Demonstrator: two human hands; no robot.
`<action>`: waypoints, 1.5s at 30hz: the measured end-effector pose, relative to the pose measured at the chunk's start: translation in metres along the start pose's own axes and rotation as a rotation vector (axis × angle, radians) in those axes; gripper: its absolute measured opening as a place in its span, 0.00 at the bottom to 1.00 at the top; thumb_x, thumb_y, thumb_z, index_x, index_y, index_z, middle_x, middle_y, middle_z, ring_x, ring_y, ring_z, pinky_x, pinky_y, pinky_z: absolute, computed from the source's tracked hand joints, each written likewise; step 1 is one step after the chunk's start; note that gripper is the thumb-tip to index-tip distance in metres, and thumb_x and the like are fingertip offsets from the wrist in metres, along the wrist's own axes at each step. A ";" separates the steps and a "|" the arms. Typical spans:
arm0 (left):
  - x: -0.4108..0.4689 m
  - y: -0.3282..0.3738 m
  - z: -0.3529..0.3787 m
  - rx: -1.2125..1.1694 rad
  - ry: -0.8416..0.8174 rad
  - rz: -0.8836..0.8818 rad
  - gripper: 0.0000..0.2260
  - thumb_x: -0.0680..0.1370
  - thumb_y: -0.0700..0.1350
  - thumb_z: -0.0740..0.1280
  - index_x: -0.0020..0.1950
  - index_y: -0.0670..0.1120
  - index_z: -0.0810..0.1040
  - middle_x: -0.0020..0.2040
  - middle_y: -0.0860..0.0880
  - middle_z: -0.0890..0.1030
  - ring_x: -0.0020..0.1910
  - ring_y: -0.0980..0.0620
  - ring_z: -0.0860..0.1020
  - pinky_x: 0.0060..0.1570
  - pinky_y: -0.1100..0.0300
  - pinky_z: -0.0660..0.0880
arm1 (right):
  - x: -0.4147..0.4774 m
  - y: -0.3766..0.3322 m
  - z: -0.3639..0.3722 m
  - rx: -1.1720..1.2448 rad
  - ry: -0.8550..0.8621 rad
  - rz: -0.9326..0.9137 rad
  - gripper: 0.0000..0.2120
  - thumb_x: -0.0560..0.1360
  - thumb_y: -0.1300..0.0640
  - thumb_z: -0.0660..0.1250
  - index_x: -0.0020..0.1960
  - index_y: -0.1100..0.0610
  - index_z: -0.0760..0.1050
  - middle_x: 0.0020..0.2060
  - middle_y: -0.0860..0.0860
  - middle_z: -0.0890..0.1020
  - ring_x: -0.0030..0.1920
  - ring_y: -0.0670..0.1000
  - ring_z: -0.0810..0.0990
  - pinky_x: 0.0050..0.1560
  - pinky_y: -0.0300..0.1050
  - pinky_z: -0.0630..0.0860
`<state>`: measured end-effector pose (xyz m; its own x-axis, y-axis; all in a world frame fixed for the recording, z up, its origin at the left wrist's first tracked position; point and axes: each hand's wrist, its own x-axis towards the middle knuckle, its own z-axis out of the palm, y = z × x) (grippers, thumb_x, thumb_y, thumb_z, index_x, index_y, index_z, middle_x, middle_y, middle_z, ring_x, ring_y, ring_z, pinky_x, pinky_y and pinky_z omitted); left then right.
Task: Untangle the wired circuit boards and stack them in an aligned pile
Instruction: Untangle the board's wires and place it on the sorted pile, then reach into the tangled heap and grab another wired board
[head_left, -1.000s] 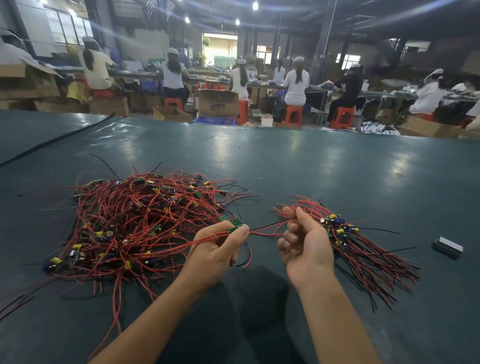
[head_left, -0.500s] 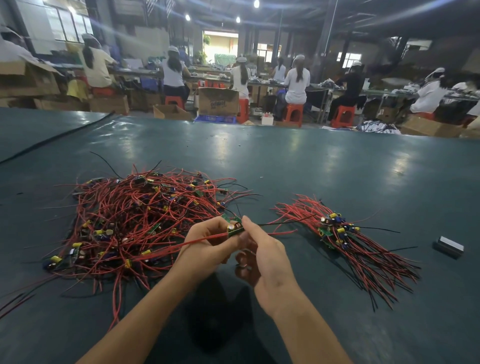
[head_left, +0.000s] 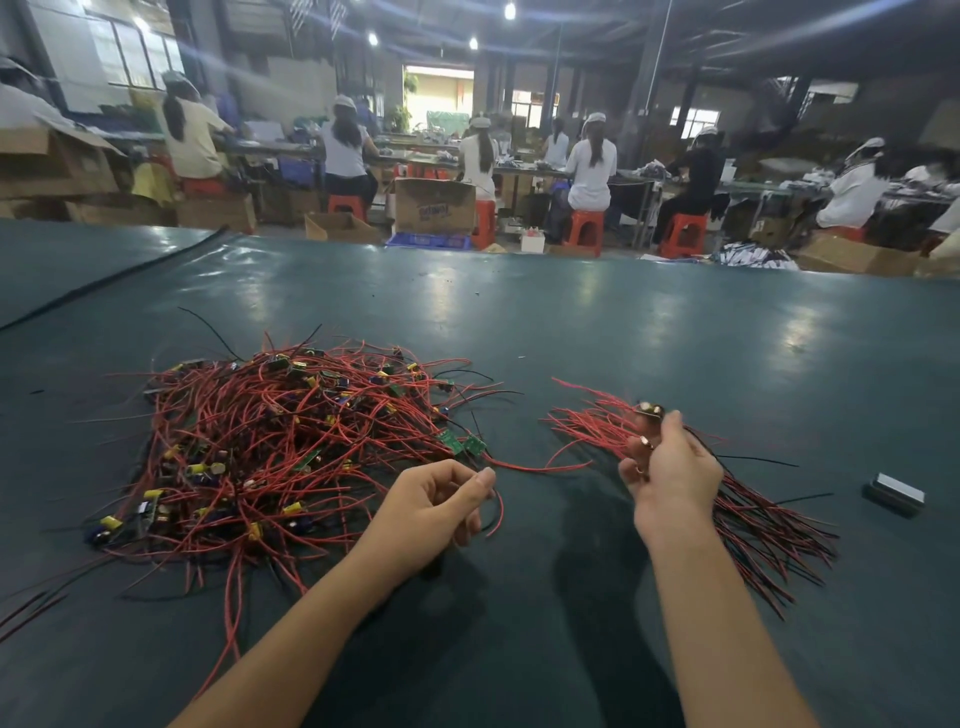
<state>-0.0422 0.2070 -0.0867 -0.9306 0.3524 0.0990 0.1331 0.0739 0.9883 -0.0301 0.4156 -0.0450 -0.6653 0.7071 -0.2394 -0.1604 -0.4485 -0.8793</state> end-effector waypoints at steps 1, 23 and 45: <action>0.000 0.000 0.000 0.005 0.006 0.005 0.11 0.79 0.47 0.66 0.41 0.43 0.79 0.28 0.50 0.78 0.25 0.55 0.74 0.28 0.66 0.71 | 0.005 0.000 -0.003 0.027 0.022 0.035 0.11 0.83 0.54 0.61 0.42 0.53 0.76 0.38 0.47 0.81 0.30 0.44 0.75 0.26 0.36 0.69; 0.001 -0.025 -0.012 0.852 0.077 0.388 0.11 0.77 0.47 0.67 0.58 0.48 0.81 0.56 0.53 0.81 0.57 0.51 0.75 0.58 0.50 0.71 | -0.026 0.071 0.042 -1.095 -0.528 -0.640 0.16 0.77 0.55 0.68 0.64 0.57 0.79 0.58 0.51 0.81 0.58 0.50 0.76 0.61 0.42 0.72; 0.001 -0.024 -0.015 0.673 0.163 0.343 0.09 0.78 0.45 0.67 0.57 0.50 0.81 0.49 0.54 0.82 0.50 0.57 0.78 0.52 0.55 0.77 | -0.027 0.078 0.050 -1.294 -0.534 -0.554 0.19 0.79 0.50 0.66 0.69 0.51 0.75 0.60 0.50 0.81 0.63 0.55 0.75 0.63 0.51 0.73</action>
<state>-0.0515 0.1919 -0.1091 -0.8312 0.3201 0.4546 0.5534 0.5547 0.6213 -0.0610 0.3345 -0.0867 -0.9633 0.2165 0.1588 0.0735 0.7814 -0.6197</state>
